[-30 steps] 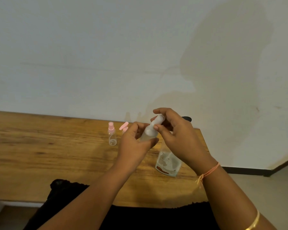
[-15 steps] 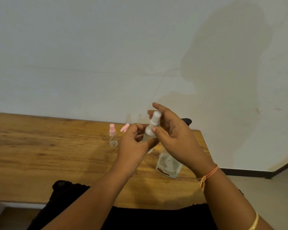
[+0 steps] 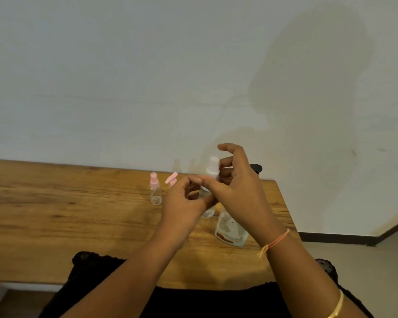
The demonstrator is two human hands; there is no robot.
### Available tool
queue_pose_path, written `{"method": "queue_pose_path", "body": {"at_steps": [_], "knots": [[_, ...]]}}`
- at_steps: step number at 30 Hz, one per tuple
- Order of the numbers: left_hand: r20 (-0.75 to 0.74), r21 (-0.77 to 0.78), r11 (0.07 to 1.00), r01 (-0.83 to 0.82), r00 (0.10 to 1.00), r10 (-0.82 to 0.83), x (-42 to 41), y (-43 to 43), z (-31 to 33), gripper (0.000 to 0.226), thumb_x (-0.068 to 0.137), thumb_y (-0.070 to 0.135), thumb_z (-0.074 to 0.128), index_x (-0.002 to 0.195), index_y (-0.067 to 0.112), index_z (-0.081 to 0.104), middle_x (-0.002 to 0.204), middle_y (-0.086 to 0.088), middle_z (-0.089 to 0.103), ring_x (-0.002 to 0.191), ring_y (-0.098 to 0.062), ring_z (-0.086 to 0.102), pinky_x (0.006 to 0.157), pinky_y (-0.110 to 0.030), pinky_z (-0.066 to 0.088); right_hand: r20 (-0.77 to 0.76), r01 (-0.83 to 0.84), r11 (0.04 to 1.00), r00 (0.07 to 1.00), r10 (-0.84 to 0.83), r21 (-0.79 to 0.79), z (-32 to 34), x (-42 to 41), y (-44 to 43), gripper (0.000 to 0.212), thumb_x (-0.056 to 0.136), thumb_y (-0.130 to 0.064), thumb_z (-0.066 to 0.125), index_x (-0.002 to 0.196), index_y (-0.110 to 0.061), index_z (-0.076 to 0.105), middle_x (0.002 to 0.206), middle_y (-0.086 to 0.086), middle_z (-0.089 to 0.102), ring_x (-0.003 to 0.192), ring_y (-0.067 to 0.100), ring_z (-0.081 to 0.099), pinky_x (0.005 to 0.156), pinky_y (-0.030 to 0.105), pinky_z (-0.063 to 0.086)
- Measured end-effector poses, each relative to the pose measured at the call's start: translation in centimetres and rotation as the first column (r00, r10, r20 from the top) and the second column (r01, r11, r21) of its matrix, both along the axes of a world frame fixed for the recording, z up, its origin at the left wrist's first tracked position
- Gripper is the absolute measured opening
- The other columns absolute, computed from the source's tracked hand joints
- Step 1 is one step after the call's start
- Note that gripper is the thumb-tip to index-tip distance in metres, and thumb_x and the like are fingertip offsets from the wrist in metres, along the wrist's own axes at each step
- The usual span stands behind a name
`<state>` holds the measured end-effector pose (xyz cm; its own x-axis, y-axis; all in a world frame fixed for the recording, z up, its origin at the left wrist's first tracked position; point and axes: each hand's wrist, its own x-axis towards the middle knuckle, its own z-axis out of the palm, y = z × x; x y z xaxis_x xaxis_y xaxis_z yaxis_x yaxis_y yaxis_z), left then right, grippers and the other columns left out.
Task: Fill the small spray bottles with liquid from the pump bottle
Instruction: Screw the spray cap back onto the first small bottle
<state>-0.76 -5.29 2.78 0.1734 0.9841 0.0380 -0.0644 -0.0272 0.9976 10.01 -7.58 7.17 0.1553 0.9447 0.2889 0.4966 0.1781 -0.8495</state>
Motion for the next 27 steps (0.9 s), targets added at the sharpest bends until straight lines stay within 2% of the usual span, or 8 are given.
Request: {"method": "queue_pose_path", "body": {"at_steps": [3, 5, 8, 12, 15, 19, 22, 27], "knots": [[0.017, -0.002, 1.000, 0.030, 0.999, -0.030, -0.1, 0.1, 0.1, 0.026, 0.071, 0.016, 0.075, 0.091, 0.027, 0.062, 0.091, 0.011, 0.069, 0.084, -0.004, 0.067, 0.061, -0.018, 0.054, -0.121, -0.140, 0.990, 0.983, 0.136, -0.026, 0.3, 0.7, -0.3, 0.057, 0.090, -0.022, 0.060, 0.139, -0.036, 0.034, 0.116, -0.017, 0.052, 0.106, 0.002, 0.057, 0.089, 0.018, 0.051], [0.014, -0.005, 0.999, 0.044, 0.999, -0.044, -0.2, 0.1, 0.0, 0.031, 0.069, 0.015, 0.077, 0.096, 0.023, 0.063, 0.094, 0.007, 0.071, 0.086, -0.006, 0.068, 0.067, -0.023, 0.057, -0.140, -0.207, 0.978, 0.970, 0.200, -0.032, 0.3, 1.2, -0.3, 0.049, 0.093, -0.008, 0.054, 0.135, -0.033, 0.044, 0.122, -0.009, 0.058, 0.111, 0.001, 0.058, 0.093, 0.020, 0.050], [-0.014, 0.004, 0.999, 0.033, 0.999, -0.033, -0.2, 0.2, -0.3, 0.034, 0.068, 0.015, 0.079, 0.098, 0.019, 0.063, 0.096, 0.005, 0.071, 0.089, -0.009, 0.068, 0.074, -0.031, 0.058, -0.149, -0.192, 0.981, 0.971, 0.189, -0.009, 0.2, 1.6, -0.1, 0.040, 0.089, -0.004, 0.060, 0.114, -0.034, 0.057, 0.103, -0.006, 0.068, 0.098, 0.002, 0.064, 0.082, 0.014, 0.052], [-0.021, 0.006, 1.000, 0.001, 1.000, -0.001, -0.2, 0.1, -0.6, 0.028, 0.069, 0.013, 0.078, 0.089, 0.026, 0.062, 0.091, 0.011, 0.071, 0.082, -0.001, 0.067, 0.062, -0.018, 0.054, 0.008, 0.000, 0.999, 1.000, -0.001, 0.036, -0.5, 0.7, 0.3, 0.031, 0.078, -0.020, 0.075, 0.090, -0.035, 0.050, 0.079, -0.008, 0.061, 0.073, 0.006, 0.062, 0.063, 0.016, 0.053], [-0.048, -0.001, 1.000, 0.009, 0.999, -0.010, -0.2, 0.2, -0.6, 0.022, 0.073, 0.012, 0.075, 0.086, 0.022, 0.061, 0.090, 0.008, 0.069, 0.079, -0.001, 0.067, 0.059, -0.016, 0.053, 0.071, 0.004, 1.000, 0.998, -0.003, -0.023, -0.5, 0.5, 0.3, 0.040, 0.076, -0.029, 0.076, 0.103, -0.030, 0.046, 0.090, -0.010, 0.058, 0.086, 0.008, 0.061, 0.075, 0.023, 0.055], [-0.031, -0.018, 1.000, 0.021, 0.999, -0.021, -0.5, 0.5, -0.6, 0.025, 0.072, 0.014, 0.076, 0.091, 0.019, 0.061, 0.093, 0.005, 0.070, 0.087, -0.008, 0.067, 0.065, -0.023, 0.056, -0.116, -0.254, 0.957, 0.964, 0.239, -0.143, -0.3, 1.2, -0.3, 0.050, 0.088, -0.018, 0.064, 0.130, -0.033, 0.041, 0.120, -0.014, 0.055, 0.113, 0.000, 0.054, 0.095, 0.016, 0.046], [-0.041, 0.013, 1.000, 0.028, 0.999, -0.027, -0.4, 0.4, -0.8, 0.032, 0.068, 0.014, 0.079, 0.095, 0.014, 0.062, 0.095, 0.003, 0.071, 0.087, -0.009, 0.068, 0.070, -0.025, 0.057, -0.174, -0.205, 0.975, 0.967, 0.188, -0.084, -0.6, 1.3, 0.0, 0.039, 0.090, -0.003, 0.058, 0.120, -0.028, 0.054, 0.108, -0.007, 0.066, 0.102, 0.003, 0.063, 0.085, 0.013, 0.050], [-0.051, 0.026, 0.999, 0.022, 0.999, -0.020, -0.4, 0.2, -0.8, 0.025, 0.071, 0.010, 0.076, 0.089, 0.018, 0.061, 0.088, 0.010, 0.070, 0.079, 0.002, 0.067, 0.060, -0.013, 0.052, -0.037, 0.015, 0.999, 0.999, -0.016, -0.043, -0.7, 0.1, 0.2, 0.027, 0.078, -0.023, 0.075, 0.096, -0.022, 0.055, 0.082, -0.009, 0.061, 0.077, 0.006, 0.060, 0.066, 0.015, 0.051]]}}
